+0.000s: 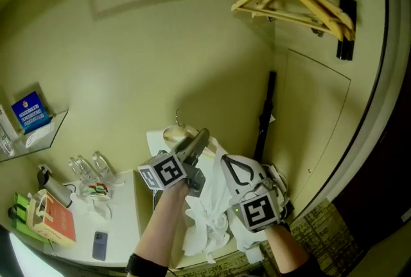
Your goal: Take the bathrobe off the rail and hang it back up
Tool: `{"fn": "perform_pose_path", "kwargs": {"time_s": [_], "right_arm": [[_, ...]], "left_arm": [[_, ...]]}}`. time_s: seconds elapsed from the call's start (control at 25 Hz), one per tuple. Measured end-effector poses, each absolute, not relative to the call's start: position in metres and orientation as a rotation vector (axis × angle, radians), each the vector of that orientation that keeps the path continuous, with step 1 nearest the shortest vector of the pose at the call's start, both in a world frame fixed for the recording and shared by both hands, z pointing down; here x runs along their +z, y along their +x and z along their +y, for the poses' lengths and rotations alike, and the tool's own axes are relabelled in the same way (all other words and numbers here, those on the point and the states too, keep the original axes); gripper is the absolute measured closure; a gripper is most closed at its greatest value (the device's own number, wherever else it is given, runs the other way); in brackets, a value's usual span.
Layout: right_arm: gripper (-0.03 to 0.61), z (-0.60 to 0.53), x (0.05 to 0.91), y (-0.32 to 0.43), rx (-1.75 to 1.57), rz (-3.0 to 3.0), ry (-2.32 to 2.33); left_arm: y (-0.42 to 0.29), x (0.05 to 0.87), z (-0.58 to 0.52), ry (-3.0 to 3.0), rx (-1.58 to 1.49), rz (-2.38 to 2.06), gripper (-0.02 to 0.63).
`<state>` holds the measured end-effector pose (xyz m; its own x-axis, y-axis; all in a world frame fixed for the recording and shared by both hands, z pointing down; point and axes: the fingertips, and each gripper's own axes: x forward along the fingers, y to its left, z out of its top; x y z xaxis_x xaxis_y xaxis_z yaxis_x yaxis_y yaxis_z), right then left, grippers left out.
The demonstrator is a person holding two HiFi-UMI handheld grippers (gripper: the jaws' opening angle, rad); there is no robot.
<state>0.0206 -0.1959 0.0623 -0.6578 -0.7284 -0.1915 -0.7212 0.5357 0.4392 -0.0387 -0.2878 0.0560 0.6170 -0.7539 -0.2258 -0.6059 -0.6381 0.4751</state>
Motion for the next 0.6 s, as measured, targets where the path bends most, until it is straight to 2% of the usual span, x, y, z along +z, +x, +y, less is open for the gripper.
{"fn": "perform_pose_path", "kwargs": {"time_s": [0.6], "right_arm": [[0.558, -0.194, -0.104, -0.010, -1.085, -2.784, 1.371]], "left_arm": [[-0.062, -0.156, -0.293, 2.633, -0.655, -1.092, 0.411]]}}
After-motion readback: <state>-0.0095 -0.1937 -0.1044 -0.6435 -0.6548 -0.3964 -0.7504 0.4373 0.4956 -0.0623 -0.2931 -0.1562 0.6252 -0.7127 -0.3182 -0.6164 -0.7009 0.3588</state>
